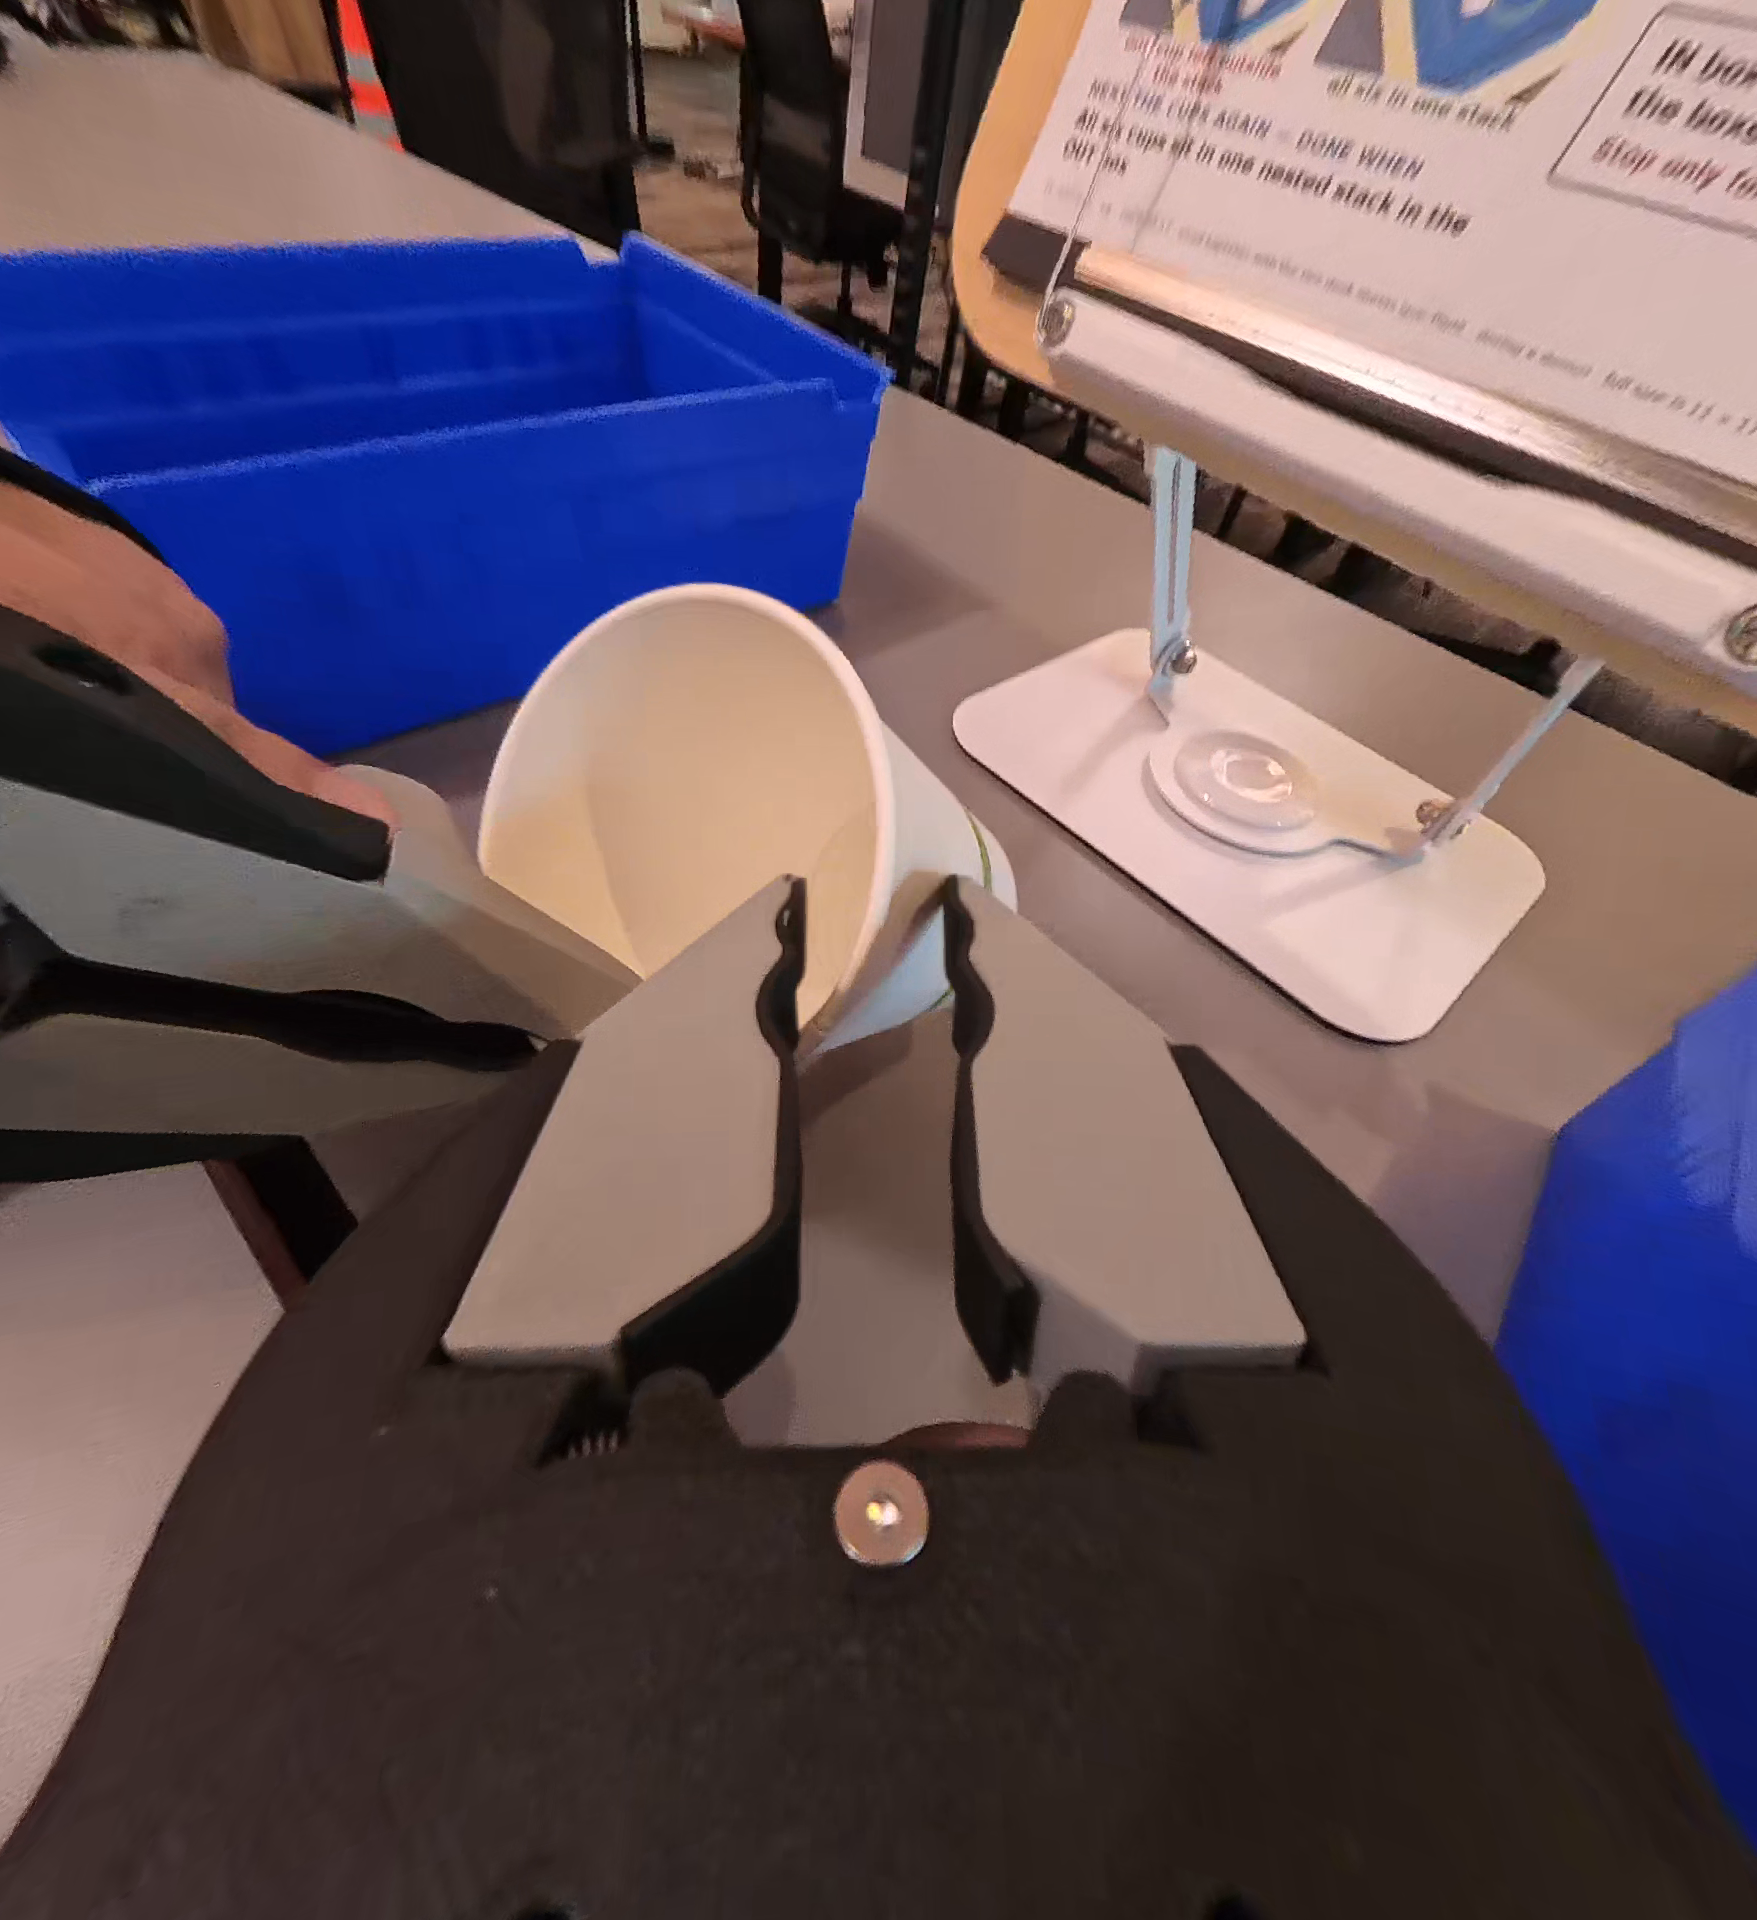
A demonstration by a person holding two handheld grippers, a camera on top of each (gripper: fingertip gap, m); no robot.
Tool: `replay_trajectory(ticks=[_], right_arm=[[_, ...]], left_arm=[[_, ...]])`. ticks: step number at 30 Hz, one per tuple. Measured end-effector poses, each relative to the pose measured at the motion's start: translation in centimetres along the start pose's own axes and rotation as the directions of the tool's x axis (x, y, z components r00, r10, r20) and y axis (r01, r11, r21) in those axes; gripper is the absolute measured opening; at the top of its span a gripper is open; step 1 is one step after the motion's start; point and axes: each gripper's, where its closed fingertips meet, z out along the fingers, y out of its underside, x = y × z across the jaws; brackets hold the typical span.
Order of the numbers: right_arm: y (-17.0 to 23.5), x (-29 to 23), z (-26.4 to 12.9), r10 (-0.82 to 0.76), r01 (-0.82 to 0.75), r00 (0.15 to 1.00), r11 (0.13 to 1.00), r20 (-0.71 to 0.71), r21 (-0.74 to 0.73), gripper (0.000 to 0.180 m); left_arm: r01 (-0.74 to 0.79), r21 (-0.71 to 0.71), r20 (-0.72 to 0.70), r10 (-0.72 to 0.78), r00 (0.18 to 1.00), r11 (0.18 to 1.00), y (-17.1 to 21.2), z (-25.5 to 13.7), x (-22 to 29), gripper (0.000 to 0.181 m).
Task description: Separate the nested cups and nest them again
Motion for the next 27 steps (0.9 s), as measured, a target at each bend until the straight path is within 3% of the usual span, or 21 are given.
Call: replay_trajectory(ticks=[5, 10, 15, 20, 27], right_arm=[[0.9, 1.0, 0.1, -0.035, 0.032, 0.997, 0.998, -0.063, -0.051, 0.008], [1.2, 2.2, 0.0, 0.055, -0.058, 0.995, 0.998, -0.077, -0.034, 0.000], [1.4, 2.8, 0.0, 0.163, -0.164, 0.986, 0.986, -0.038, -0.017, 0.000], [1.0, 3.4, -0.4, 0.163, -0.163, 0.984, 0.987, -0.069, 0.007, 0.000], [0.0, 4.3, -1.3, 0.175, -0.170, 0.980, 0.983, -0.091, 0.064, 0.000]], left_arm=[[-0.051, -0.032, 0.020, 0.052, 0.998, 0.998, -0.1, 0.6, 0.3, 0.001], [-0.084, -0.006, 0.093, 0.084, 0.992, 0.996, -1.6, 0.7, -0.2, 0.003], [0.040, 0.106, 0.079, -0.049, 0.996, 0.994, -3.0, 0.4, -0.6, 0.003], [0.151, 0.241, 0.020, -0.160, 0.987, 0.959, -4.3, -1.0, -0.9, 0.000], [0.294, 0.453, -0.026, -0.317, 0.948, 0.842, -6.9, -4.1, -3.3, 0.000]])
